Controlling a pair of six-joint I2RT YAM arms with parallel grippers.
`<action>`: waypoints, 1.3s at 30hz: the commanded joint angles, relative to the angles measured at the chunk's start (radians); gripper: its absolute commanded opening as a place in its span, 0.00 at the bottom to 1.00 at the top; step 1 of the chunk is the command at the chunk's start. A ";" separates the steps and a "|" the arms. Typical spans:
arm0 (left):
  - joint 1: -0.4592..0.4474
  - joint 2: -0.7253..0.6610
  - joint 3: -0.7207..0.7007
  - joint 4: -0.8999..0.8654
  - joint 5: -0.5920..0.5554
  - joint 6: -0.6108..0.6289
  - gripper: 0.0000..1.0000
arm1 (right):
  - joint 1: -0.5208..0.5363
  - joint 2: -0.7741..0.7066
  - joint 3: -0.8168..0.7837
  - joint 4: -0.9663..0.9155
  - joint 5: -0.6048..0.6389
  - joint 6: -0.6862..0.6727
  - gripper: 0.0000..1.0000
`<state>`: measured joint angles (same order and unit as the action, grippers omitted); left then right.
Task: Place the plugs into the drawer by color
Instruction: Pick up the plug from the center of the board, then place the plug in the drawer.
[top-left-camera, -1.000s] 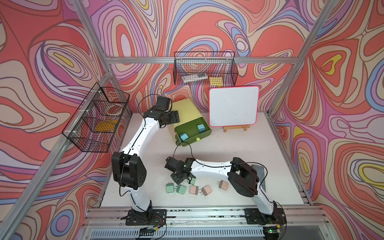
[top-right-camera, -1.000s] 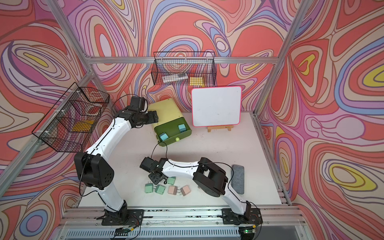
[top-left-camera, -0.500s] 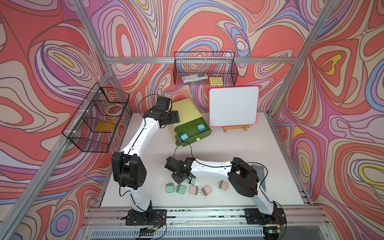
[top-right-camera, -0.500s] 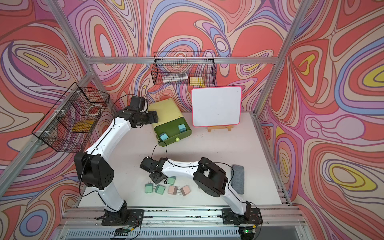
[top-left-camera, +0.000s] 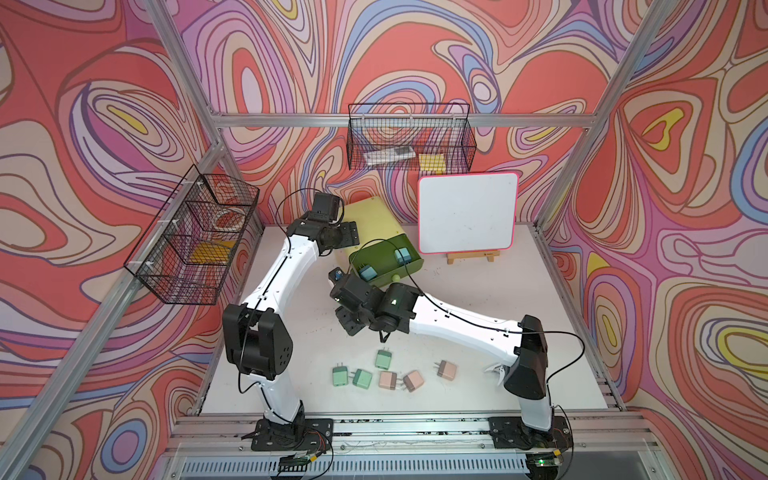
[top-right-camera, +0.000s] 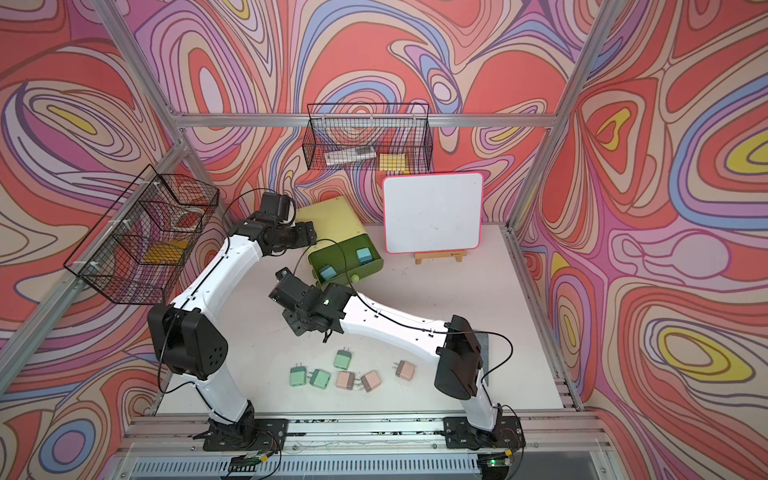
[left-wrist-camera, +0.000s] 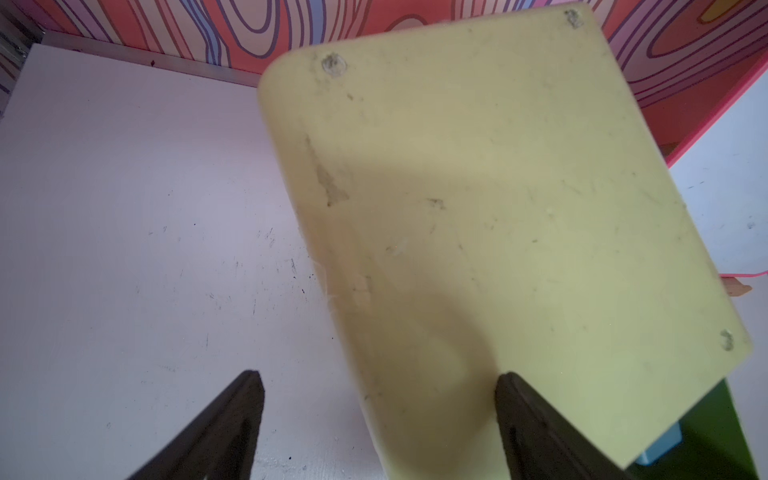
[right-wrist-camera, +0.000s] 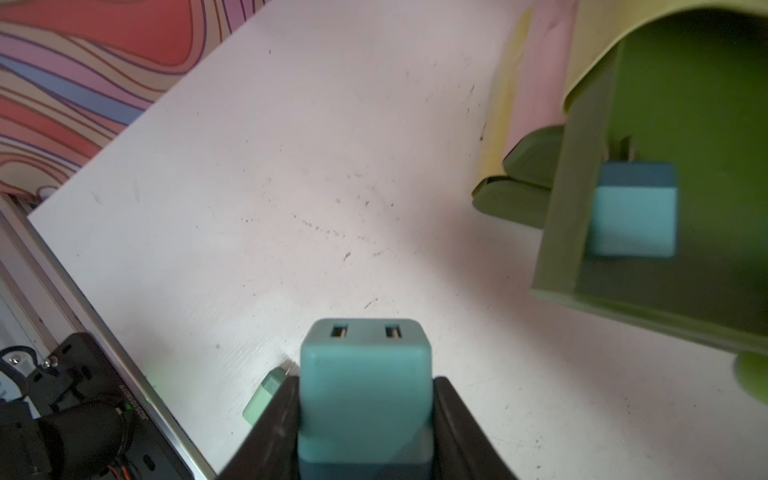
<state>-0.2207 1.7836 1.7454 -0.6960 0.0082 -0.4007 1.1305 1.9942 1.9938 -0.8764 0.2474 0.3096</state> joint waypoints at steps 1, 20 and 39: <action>0.007 -0.026 -0.013 -0.028 -0.014 -0.002 0.86 | -0.058 0.008 0.065 -0.072 0.034 -0.059 0.44; 0.009 0.133 0.279 -0.133 -0.070 0.020 0.88 | -0.351 0.163 0.284 -0.100 -0.095 -0.207 0.44; 0.029 0.192 0.246 -0.106 -0.051 0.020 0.86 | -0.407 0.265 0.294 -0.079 -0.150 -0.190 0.44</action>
<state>-0.1967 1.9850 2.0262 -0.7765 -0.0402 -0.3927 0.7288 2.2391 2.2768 -0.9688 0.1066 0.1169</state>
